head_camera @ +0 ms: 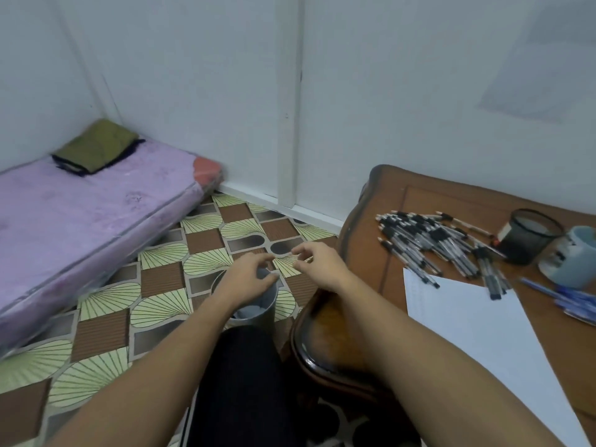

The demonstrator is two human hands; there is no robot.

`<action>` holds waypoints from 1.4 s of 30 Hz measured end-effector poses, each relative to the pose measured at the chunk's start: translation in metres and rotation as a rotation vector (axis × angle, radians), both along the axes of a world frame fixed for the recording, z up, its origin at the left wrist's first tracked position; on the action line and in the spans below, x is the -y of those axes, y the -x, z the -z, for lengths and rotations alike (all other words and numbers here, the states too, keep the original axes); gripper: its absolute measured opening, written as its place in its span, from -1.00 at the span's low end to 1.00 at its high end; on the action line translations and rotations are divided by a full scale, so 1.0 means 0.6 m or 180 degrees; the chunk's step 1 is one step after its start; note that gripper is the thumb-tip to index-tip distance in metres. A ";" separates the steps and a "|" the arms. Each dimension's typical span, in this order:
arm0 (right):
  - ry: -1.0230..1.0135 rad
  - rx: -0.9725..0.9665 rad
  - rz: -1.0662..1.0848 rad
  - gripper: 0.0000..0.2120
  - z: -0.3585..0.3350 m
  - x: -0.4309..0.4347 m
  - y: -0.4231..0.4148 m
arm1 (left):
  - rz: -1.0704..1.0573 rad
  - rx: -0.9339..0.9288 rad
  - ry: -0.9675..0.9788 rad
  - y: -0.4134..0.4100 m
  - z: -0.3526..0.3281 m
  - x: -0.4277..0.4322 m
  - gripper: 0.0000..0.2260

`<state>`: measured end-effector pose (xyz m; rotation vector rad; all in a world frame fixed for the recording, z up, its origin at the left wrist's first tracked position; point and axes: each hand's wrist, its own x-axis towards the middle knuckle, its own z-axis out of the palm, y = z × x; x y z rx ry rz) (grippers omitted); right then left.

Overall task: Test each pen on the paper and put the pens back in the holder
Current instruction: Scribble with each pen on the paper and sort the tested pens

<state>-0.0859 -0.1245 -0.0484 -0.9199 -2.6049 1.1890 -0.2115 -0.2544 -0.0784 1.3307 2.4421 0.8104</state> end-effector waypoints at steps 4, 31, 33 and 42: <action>-0.0117 -0.0348 0.0278 -0.77 -0.012 -0.028 -0.073 | 0.0341 -0.0017 -0.0227 -0.062 -0.013 -0.056 -0.61; -0.0310 0.0962 0.1631 -0.59 0.020 -0.130 -0.588 | 0.1748 -0.0675 -0.0109 -0.353 0.024 -0.210 -0.34; -0.0122 0.0496 0.1753 -0.67 0.010 -0.145 -0.601 | 0.1782 -0.0701 -0.0177 -0.352 0.028 -0.208 -0.34; -0.1081 0.1095 0.2843 -0.64 0.025 -0.252 -0.632 | 0.1749 -0.0502 -0.0528 -0.352 0.039 -0.205 -0.48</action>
